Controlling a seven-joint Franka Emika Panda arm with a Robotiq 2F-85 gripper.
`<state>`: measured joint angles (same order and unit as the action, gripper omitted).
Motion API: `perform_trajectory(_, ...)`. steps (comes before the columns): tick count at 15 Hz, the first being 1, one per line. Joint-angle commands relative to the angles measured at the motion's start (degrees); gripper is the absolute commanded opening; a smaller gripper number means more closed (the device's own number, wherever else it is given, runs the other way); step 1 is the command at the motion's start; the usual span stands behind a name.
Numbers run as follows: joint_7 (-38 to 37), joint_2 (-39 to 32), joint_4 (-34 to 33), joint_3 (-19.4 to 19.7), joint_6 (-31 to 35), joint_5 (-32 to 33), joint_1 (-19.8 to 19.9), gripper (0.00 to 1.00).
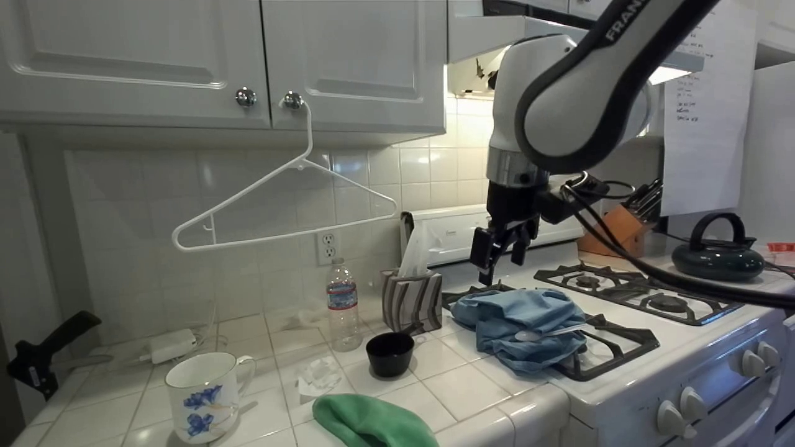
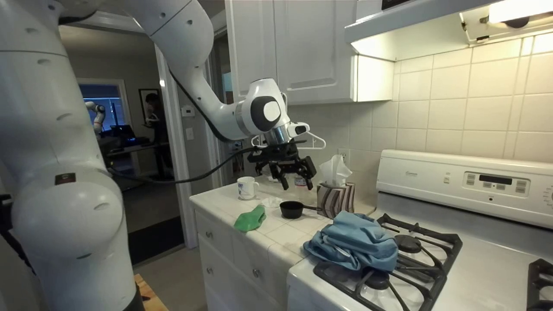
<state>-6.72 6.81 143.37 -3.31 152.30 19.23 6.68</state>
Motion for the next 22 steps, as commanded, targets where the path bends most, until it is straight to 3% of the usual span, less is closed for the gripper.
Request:
perform_trajectory(1, -13.77, -0.71, -1.25, -9.14, -0.15, 15.90, 12.30, 1.00)
perform_trajectory(4, -26.60, -0.61, -1.87, -12.93, -4.42, 30.10, 17.42, 1.00)
perform_trajectory(7, -39.67, -2.97, -2.29, -14.25, -12.03, 43.42, 18.04, 1.00)
perform_trajectory(8, -43.95, -4.15, -2.25, -14.74, -15.51, 46.71, 17.71, 1.00)
perform_trajectory(9, -47.13, -5.51, -2.50, -8.00, -20.09, 49.11, 9.92, 1.00)
perform_trajectory(11, -50.50, -8.51, -2.69, -5.65, -25.97, 48.84, 6.08, 1.00)
perform_trajectory(13, -49.71, -11.01, -2.90, -2.82, -26.46, 44.06, 2.55, 1.00)
perform_trajectory(17, -49.87, -14.05, -3.90, 0.71, -21.32, 38.07, -0.74, 1.00)
perform_trajectory(22, -50.51, -14.86, -4.82, 3.48, -12.13, 32.65, -1.91, 1.00)
